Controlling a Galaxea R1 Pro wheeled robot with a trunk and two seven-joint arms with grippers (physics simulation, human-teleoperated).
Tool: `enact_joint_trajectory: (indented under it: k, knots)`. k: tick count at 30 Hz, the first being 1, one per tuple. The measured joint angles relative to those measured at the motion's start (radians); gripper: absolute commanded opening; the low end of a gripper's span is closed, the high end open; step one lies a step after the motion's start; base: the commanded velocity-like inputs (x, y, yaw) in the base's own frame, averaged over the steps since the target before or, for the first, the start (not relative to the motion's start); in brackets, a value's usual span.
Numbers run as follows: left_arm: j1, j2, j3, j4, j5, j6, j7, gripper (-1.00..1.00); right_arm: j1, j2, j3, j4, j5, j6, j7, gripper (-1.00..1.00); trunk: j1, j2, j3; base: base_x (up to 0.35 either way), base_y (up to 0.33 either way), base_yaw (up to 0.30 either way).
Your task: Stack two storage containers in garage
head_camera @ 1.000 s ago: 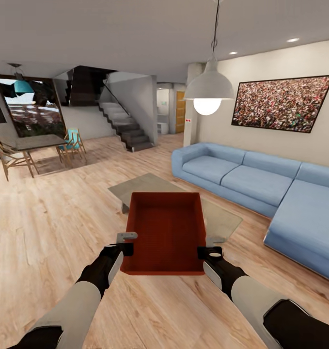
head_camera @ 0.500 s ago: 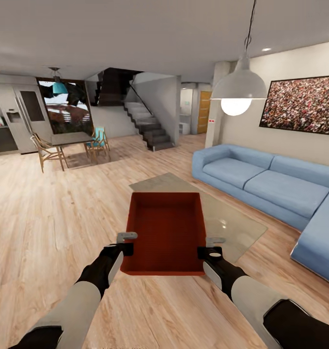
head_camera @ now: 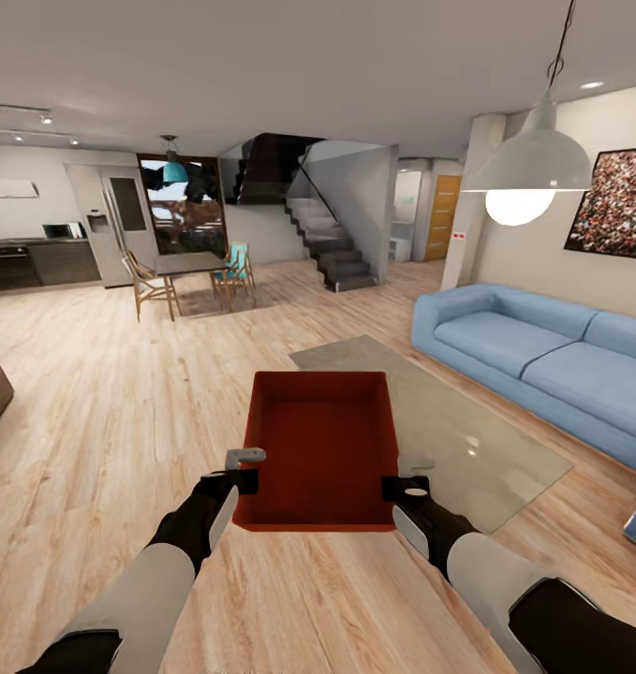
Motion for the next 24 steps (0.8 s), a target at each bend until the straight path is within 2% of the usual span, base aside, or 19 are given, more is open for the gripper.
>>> enact_joint_trajectory:
  k: [24]
  knots:
    - [-0.001, 0.0, 0.0, 0.001, 0.0, 0.0, 0.0, -1.0, 0.0, 0.0, 0.0, 0.0, 0.0, 0.0, 0.0, -1.0, 0.0, 0.0, 0.0, 0.0, 0.0, 0.3]
